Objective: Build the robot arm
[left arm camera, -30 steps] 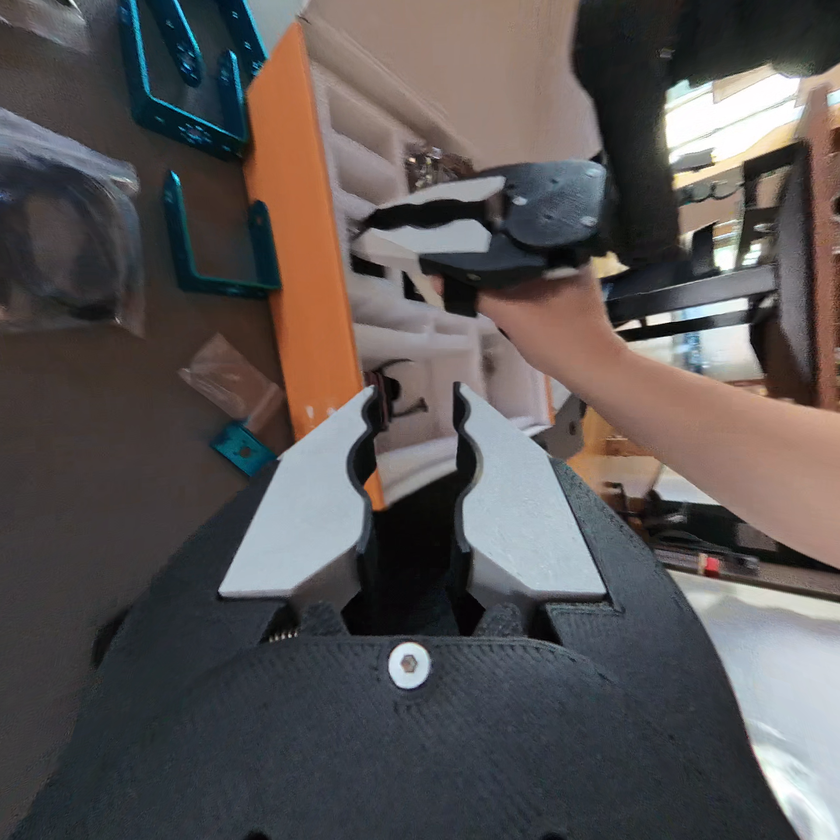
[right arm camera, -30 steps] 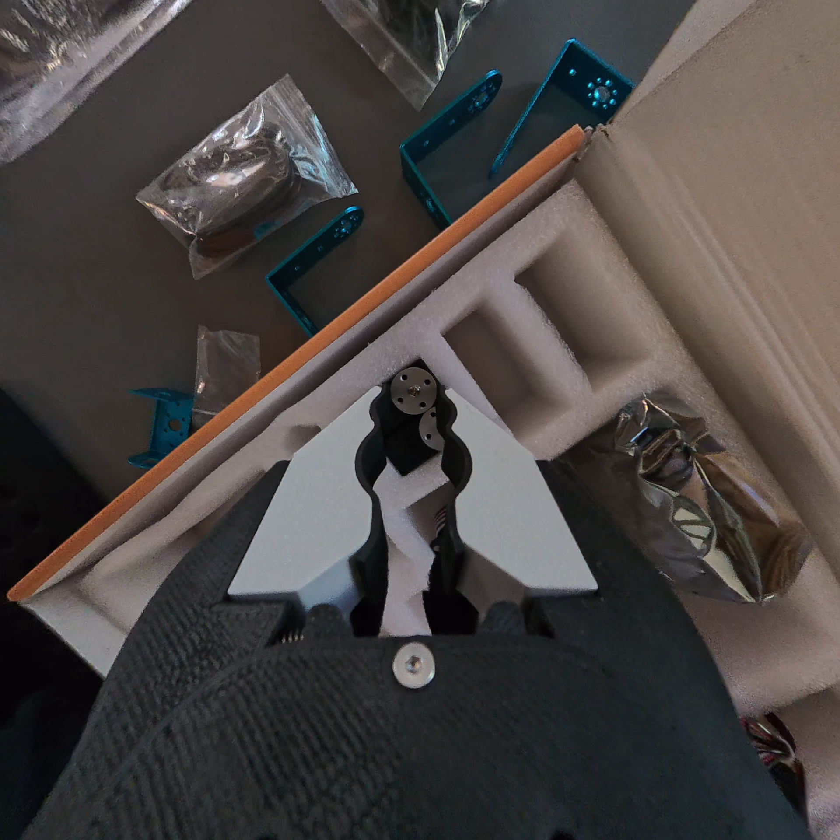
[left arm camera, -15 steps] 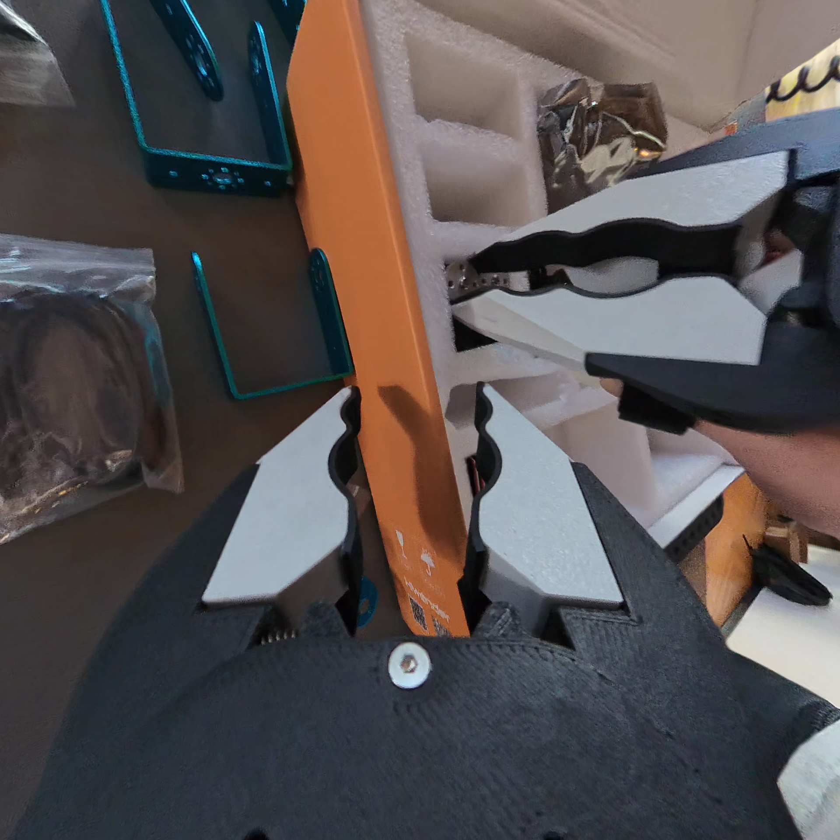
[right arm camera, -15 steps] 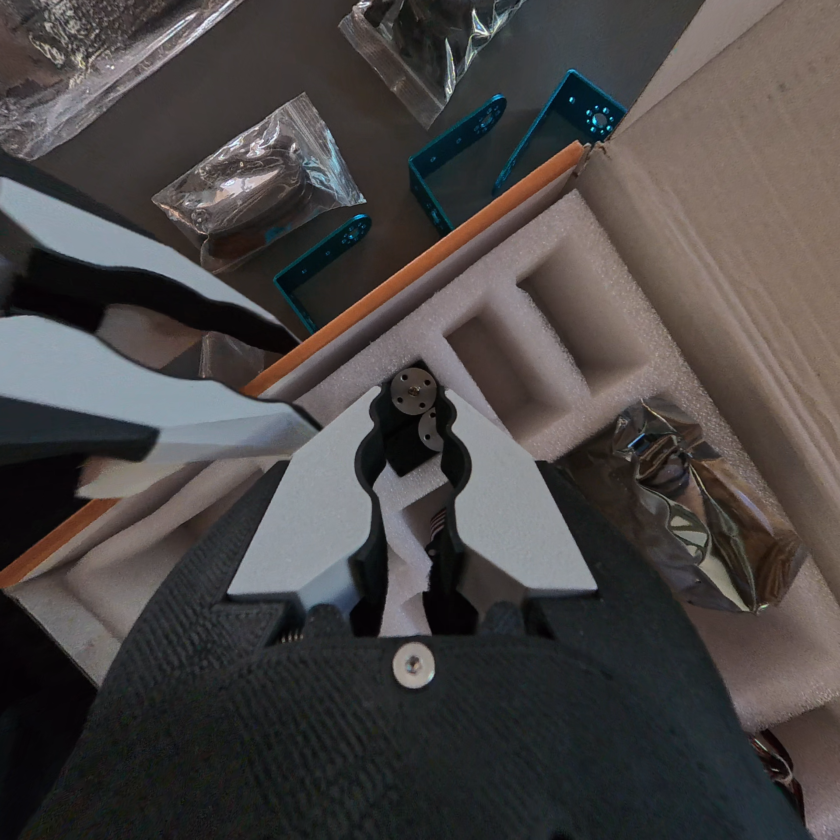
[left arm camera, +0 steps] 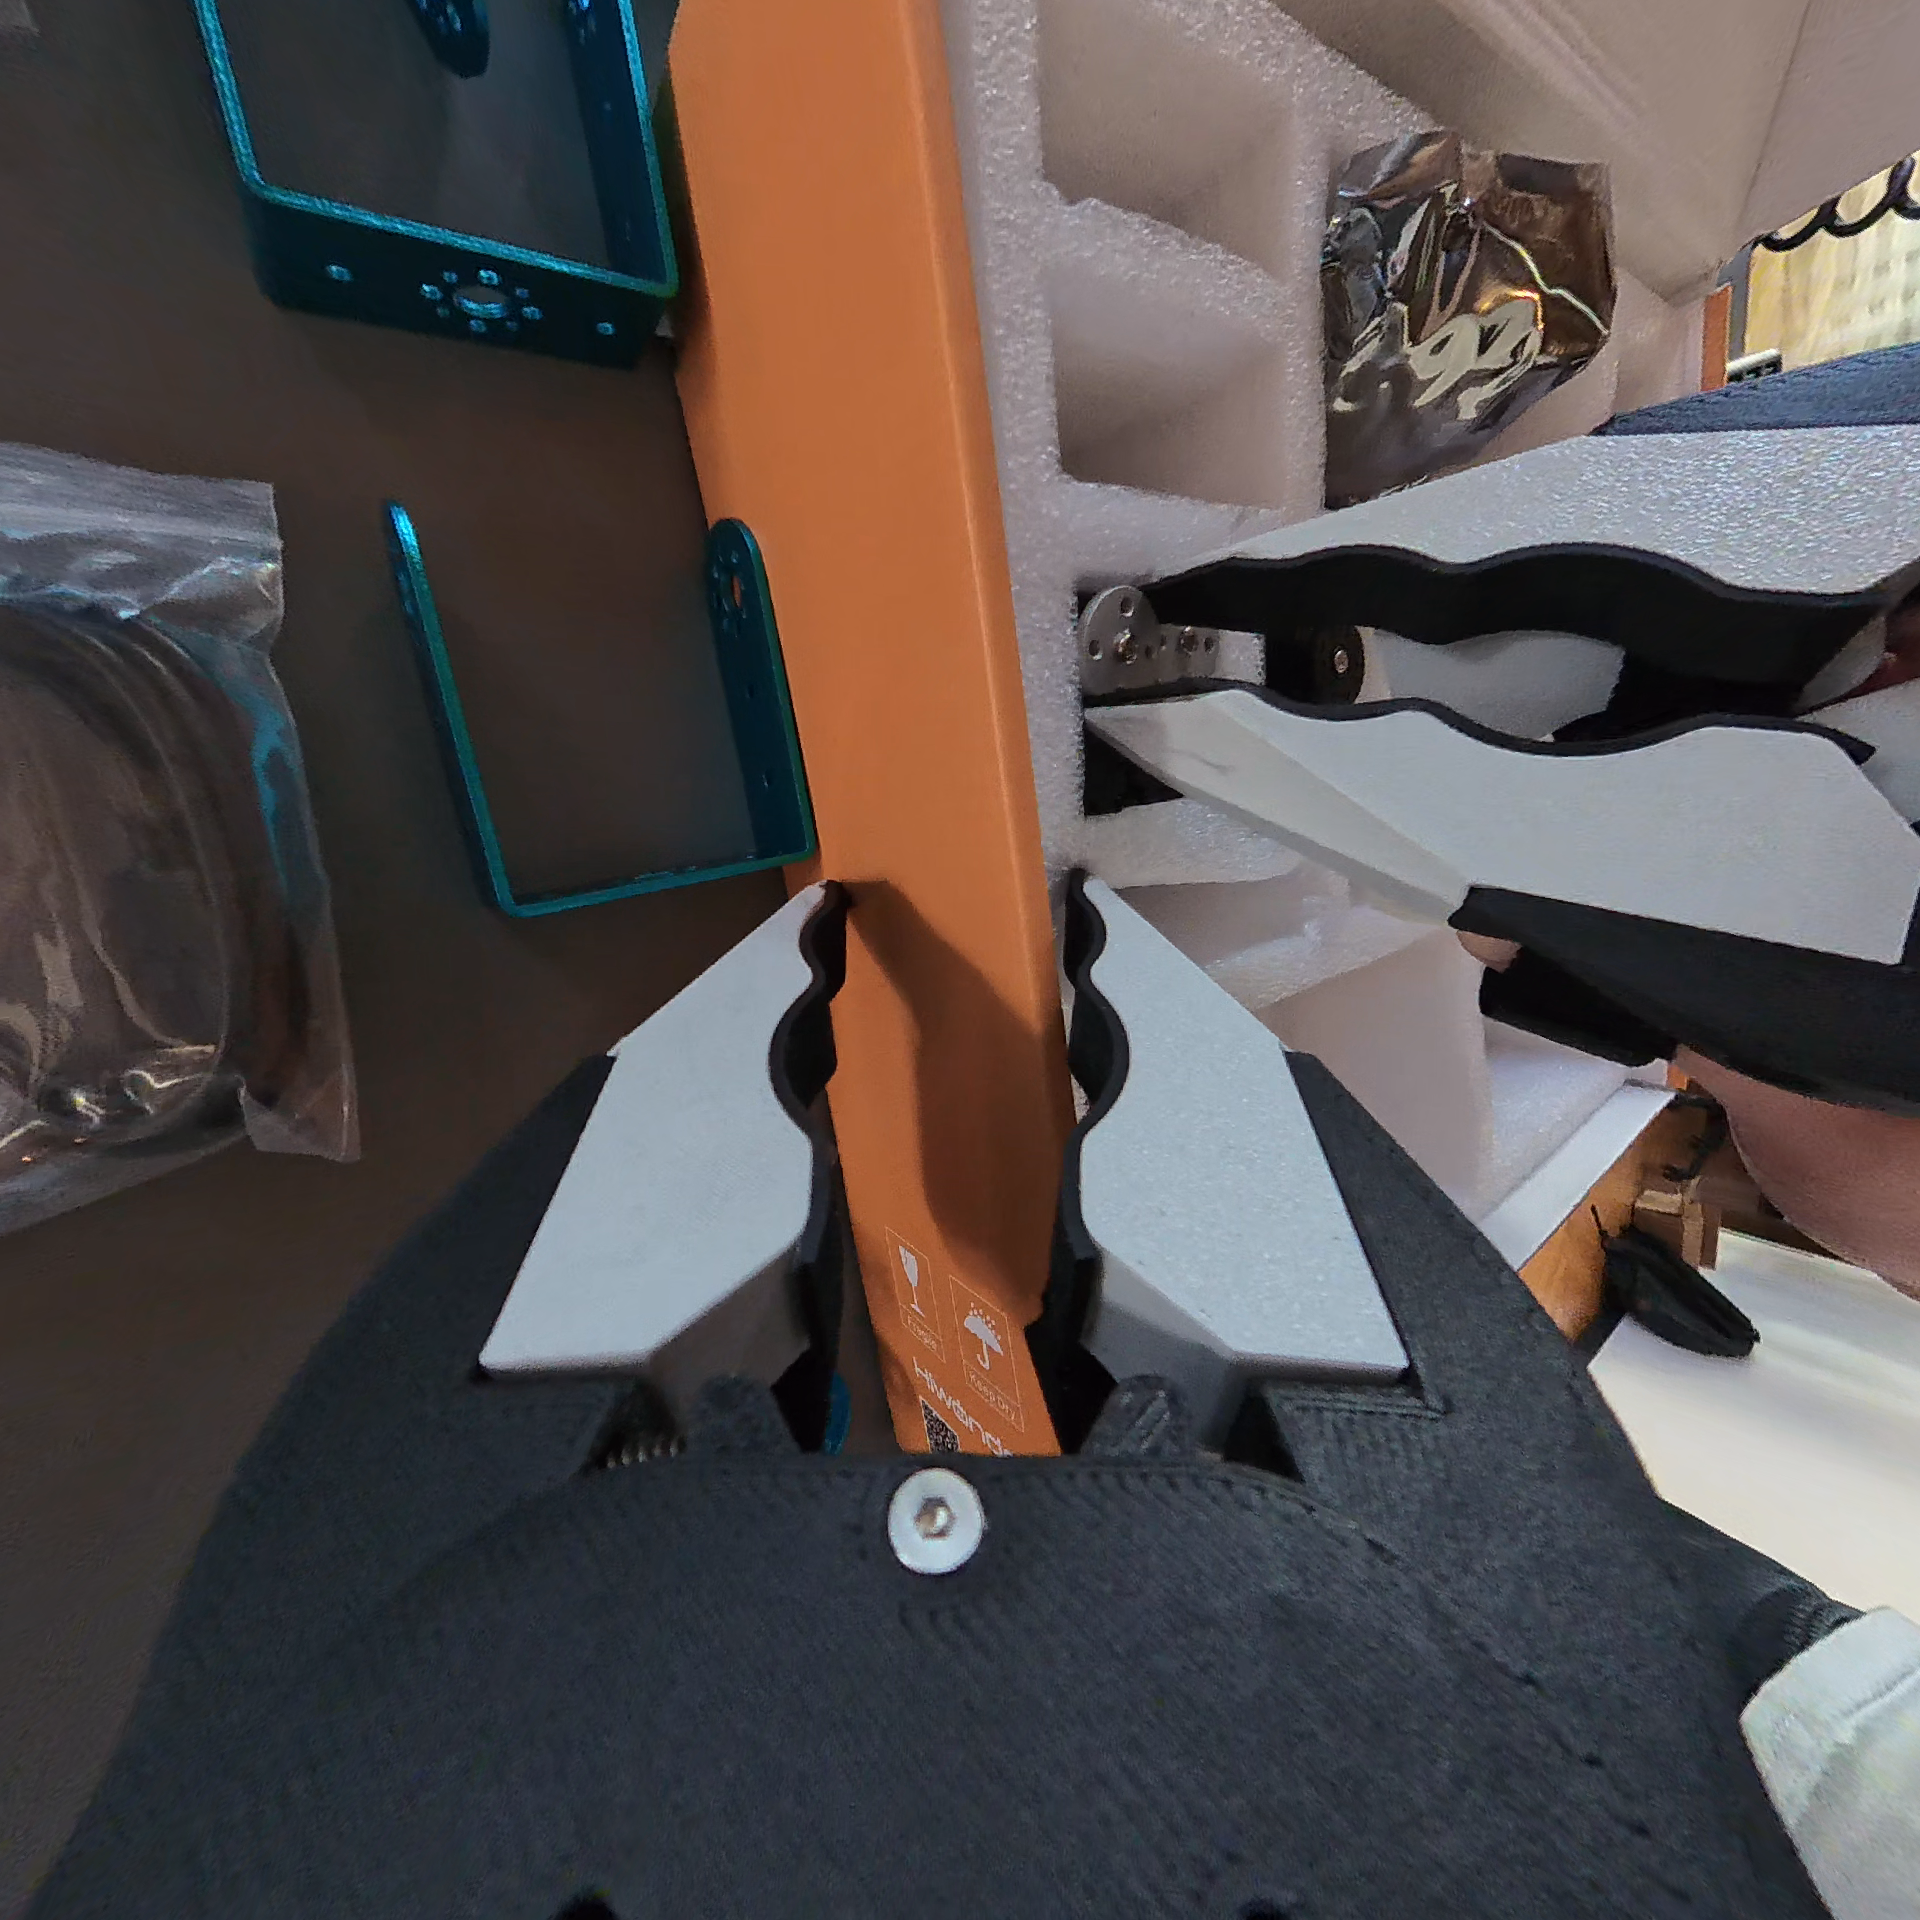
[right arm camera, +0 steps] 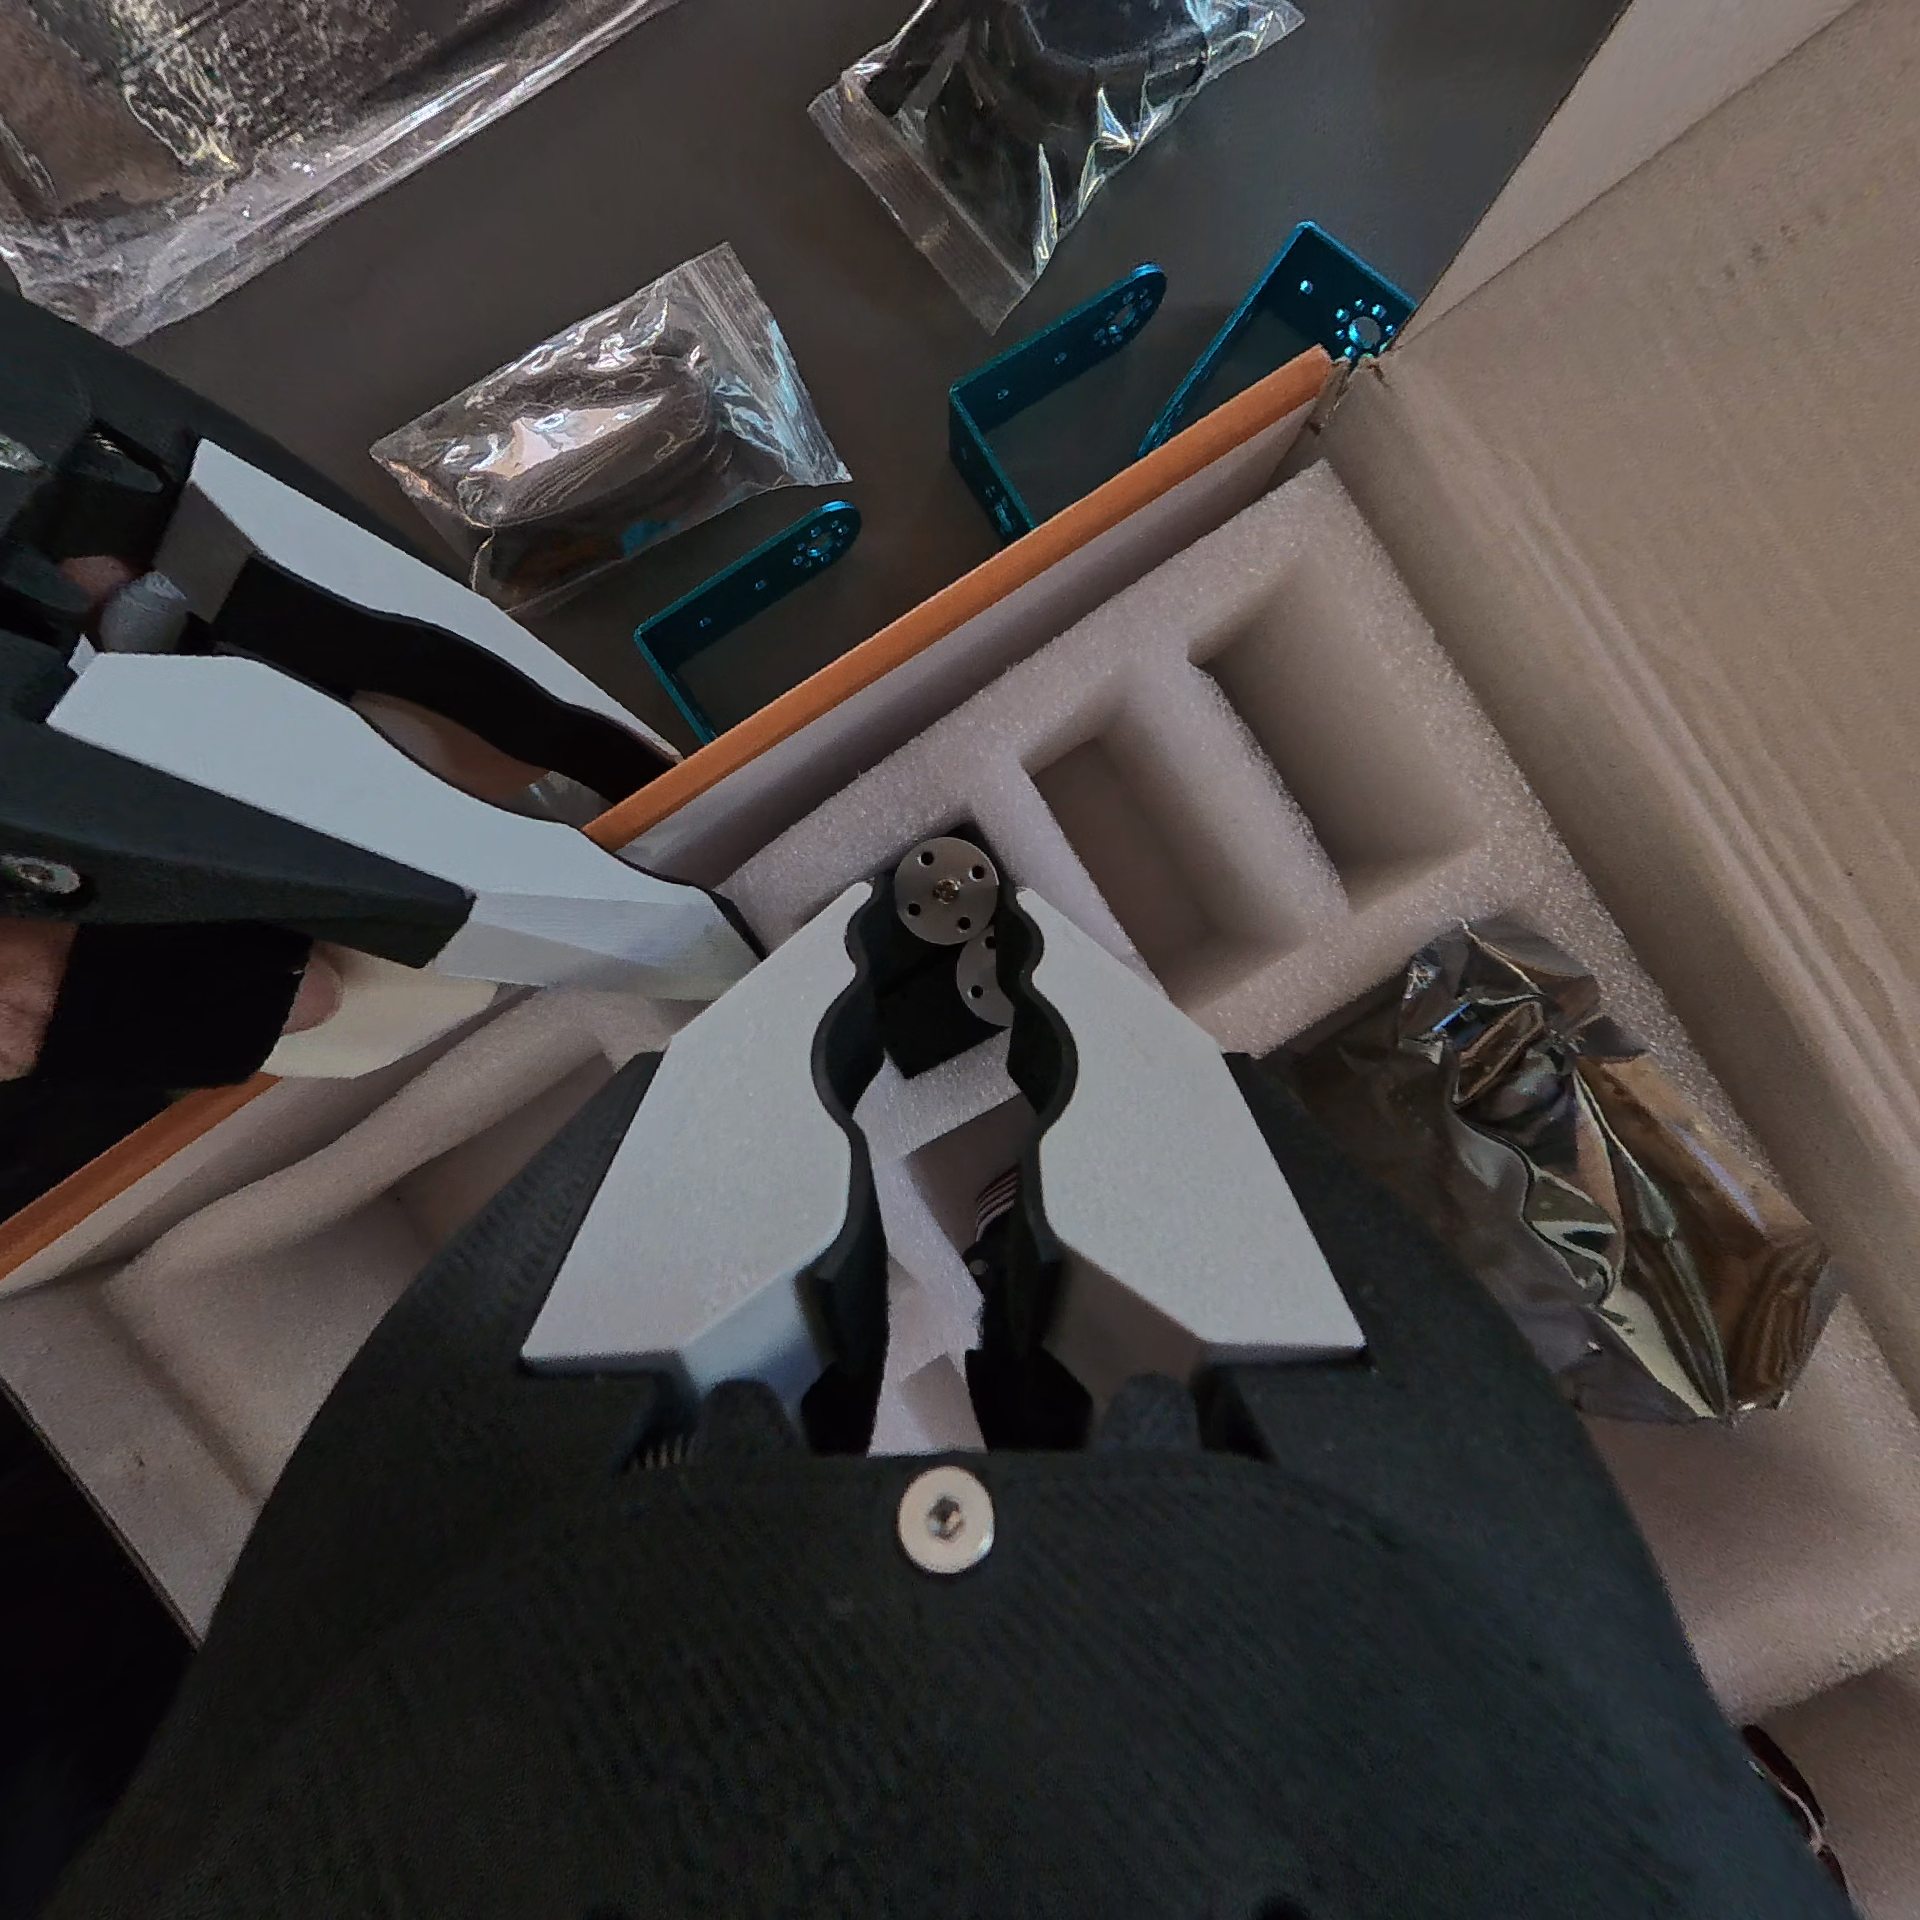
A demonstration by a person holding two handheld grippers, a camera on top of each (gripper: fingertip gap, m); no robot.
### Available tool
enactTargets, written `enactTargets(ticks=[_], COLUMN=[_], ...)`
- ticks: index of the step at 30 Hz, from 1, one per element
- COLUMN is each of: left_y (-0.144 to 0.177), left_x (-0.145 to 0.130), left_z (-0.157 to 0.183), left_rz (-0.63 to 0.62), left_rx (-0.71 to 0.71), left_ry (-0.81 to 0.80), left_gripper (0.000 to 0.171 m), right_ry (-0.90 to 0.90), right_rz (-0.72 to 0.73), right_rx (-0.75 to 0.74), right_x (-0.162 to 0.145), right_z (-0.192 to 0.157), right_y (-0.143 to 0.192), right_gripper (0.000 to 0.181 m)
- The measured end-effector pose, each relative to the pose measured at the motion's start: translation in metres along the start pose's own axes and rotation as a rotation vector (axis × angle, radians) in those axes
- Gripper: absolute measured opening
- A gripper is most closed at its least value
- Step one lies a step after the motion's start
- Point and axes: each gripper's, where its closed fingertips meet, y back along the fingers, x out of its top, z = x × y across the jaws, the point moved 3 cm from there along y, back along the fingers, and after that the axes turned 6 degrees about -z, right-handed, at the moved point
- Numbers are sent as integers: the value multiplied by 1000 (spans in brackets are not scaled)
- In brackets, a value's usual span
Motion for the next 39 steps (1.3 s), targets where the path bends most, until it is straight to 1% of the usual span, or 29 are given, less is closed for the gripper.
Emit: enactTargets(ticks=[5, 7, 9, 13, 15, 17, 20, 22, 24, 28, 29, 31, 33, 34, 35, 36, 37, 39], left_y=[-1, -1, -1, -1, -2, -2, -2, -2, -2, -3, -3, -5, -8, -8, -9, -9, -9, -9], left_x=[-1, -1, -1, -1, -1, -1, -1, -1, -2, -2, -2, -4, -6, -6, -7, -7, -6, -6], left_z=[-1, -1, -1, -1, -1, -1, -1, -1, -1, -1, -1, -2, -4, -4, -4, -4, -4, -4], left_rz=[-3, 1, 10, 26, 26, 22, 10, 11, 17, 21, 21, 14, 2, 7, 9, 9, 8, 7], left_rx=[-15, -17, -14, 1, 4, 6, 11, 6, 5, 19, 25, 39, 37, 27, 24, 26, 26, 25], left_ry=[14, 18, 20, 13, 10, 8, -2, 2, 8, 1, -3, -8, 16, 31, 33, 29, 29, 29], left_gripper=[42, 42, 42, 42, 41, 42, 41, 42, 42, 42, 41, 41, 43, 44, 44, 43, 43, 44], right_ry=[23, -29, -64, -34, -49, -37, 37, 37, 23, -78, -82, -44, 6, 17, 37, 21, 7, 2], right_rz=[-7, -9, -42, -101, -104, -89, -62, -57, -70, -147, -167, -182, -170, -158, -107, -47, -22, -21], right_rx=[-4, 48, 115, 170, 186, 161, 48, 21, 60, 232, 252, 234, 188, 152, 107, 87, 110, 132], right_x=[0, 3, 4, 7, 7, 6, 5, 5, 7, 12, 13, 12, 9, 8, 11, 16, 19, 21], right_z=[0, 4, 7, 11, 12, 9, 3, 2, 4, 14, 15, 13, 6, 6, 9, 11, 10, 13], right_y=[1, 2, 2, 0, 1, 3, 9, 10, 9, 7, 7, 10, 15, 18, 25, 33, 40, 46], right_gripper=[18, 17, 17, 17, 17, 17, 17, 17, 17, 17, 17, 17, 15, 11, 0, 0, 0, 0])
